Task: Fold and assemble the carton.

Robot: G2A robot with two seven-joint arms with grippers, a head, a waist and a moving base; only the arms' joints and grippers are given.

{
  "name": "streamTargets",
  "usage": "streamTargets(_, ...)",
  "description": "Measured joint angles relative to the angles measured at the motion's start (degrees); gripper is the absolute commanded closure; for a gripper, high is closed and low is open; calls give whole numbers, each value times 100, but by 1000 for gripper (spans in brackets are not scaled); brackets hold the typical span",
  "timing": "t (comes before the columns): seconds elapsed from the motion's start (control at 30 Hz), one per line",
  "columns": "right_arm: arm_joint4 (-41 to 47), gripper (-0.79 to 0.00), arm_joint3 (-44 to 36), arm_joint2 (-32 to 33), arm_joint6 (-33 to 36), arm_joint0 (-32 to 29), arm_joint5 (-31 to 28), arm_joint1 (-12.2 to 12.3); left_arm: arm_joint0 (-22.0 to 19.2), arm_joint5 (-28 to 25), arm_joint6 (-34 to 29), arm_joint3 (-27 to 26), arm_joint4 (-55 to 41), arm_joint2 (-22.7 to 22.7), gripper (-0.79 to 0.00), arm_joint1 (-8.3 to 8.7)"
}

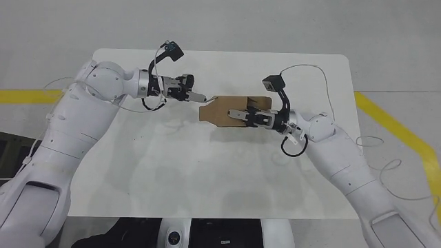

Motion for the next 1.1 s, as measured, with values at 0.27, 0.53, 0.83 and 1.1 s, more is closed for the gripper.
streamTargets(0.27, -35, 0, 7, -166, -25, 121, -25, -107, 88, 30, -51, -181, 44, -17, -785, 20)
streamTargets(0.53, -27, 0, 106, -276, -27, 213, -26, -186, 120, 48, -77, -269, 18, -72, -785, 40)
streamTargets(0.83, -32, 0, 173, -313, -57, 257, -57, -229, 154, 75, -111, -331, -6, -90, -785, 49)
streamTargets(1.1, -65, 0, 223, -287, -96, 264, -96, -235, 175, 108, -100, -333, -33, -104, -785, 51)
